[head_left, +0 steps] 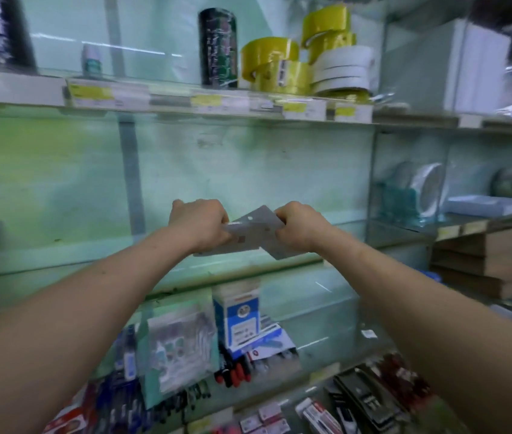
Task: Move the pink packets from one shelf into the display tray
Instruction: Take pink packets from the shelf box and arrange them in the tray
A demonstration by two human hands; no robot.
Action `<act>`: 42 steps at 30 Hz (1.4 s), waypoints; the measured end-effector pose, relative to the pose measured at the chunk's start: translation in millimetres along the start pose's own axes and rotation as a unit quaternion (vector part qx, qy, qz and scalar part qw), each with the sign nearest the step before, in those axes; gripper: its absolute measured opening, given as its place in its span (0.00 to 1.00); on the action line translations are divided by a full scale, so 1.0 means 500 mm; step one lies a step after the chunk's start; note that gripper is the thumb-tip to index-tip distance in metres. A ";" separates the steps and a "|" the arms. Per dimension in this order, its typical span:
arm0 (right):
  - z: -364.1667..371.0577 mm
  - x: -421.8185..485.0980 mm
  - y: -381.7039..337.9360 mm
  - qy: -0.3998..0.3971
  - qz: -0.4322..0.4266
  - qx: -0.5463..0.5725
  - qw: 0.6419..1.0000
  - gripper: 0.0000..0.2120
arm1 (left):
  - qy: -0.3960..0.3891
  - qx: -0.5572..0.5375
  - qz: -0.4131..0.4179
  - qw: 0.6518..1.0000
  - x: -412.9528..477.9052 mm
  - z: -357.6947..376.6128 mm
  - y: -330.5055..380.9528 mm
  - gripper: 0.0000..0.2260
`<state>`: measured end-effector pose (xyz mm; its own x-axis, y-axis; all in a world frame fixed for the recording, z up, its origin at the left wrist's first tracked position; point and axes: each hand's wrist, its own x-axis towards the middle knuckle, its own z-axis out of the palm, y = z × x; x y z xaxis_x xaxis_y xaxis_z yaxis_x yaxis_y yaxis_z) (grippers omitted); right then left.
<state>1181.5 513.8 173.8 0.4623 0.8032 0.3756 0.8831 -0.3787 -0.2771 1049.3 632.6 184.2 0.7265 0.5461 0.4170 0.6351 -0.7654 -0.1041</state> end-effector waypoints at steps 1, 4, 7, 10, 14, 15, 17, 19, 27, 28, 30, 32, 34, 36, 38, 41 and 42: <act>-0.015 -0.023 0.025 0.000 0.007 -0.017 1.000 0.04 | -0.001 0.016 0.013 1.000 -0.006 -0.005 0.037 0.17; -0.059 -0.100 0.098 -0.014 0.039 -0.057 0.998 0.06 | 0.000 0.059 0.058 0.997 -0.028 -0.011 0.145 0.15; -0.088 -0.178 0.171 -0.020 0.072 -0.095 0.993 0.11 | 0.003 0.082 0.101 0.992 -0.055 -0.006 0.251 0.12; -0.107 -0.248 0.241 -0.001 0.098 -0.151 0.984 0.07 | 0.012 0.112 0.137 0.984 -0.080 0.002 0.351 0.16; -0.147 -0.346 0.311 0.000 0.133 -0.202 0.970 0.13 | 0.033 0.157 0.192 0.968 -0.100 0.018 0.479 0.11; -0.157 -0.367 0.326 -0.002 0.141 -0.214 0.967 0.14 | 0.034 0.165 0.206 0.964 -0.104 0.020 0.509 0.11; -0.176 -0.405 0.360 -0.008 0.161 -0.235 0.959 0.14 | 0.034 0.177 0.234 0.955 -0.113 0.021 0.571 0.13; -0.189 -0.438 0.396 -0.020 0.185 -0.250 0.950 0.14 | 0.032 0.179 0.256 0.949 -0.117 0.019 0.629 0.12; -0.241 -0.531 0.541 -0.044 0.260 -0.291 0.920 0.13 | 0.029 0.154 0.320 0.934 -0.086 0.042 0.838 0.08; -0.246 -0.537 0.564 -0.048 0.267 -0.296 0.916 0.13 | 0.029 0.150 0.326 0.933 -0.077 0.047 0.867 0.09; -0.253 -0.544 0.613 -0.060 0.281 -0.303 0.909 0.12 | 0.030 0.143 0.336 0.930 -0.058 0.060 0.922 0.09; -0.260 -0.546 0.661 -0.071 0.297 -0.308 0.901 0.11 | 0.034 0.134 0.348 0.927 -0.036 0.073 0.975 0.09; -0.271 -0.542 0.713 -0.071 0.314 -0.307 0.896 0.11 | 0.035 0.126 0.360 0.924 -0.010 0.083 1.028 0.10; -0.283 -0.533 0.766 -0.075 0.324 -0.314 0.889 0.12 | 0.032 0.120 0.367 0.922 0.020 0.091 1.080 0.11; -0.292 -0.519 0.820 -0.083 0.323 -0.331 0.882 0.11 | 0.033 0.116 0.371 0.921 0.054 0.101 1.129 0.11; -0.306 -0.493 0.891 -0.086 0.327 -0.344 0.876 0.12 | 0.044 0.112 0.375 0.919 0.108 0.112 1.191 0.10; -0.310 -0.485 0.912 -0.087 0.329 -0.345 0.874 0.12 | 0.048 0.113 0.376 0.919 0.125 0.115 1.209 0.10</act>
<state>1484.5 75.2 93.6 0.9228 0.3411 0.1791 0.2952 -0.9248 0.2401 1493.8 223.5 95.5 0.9627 -0.1478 0.2268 0.0100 -0.8178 -0.5754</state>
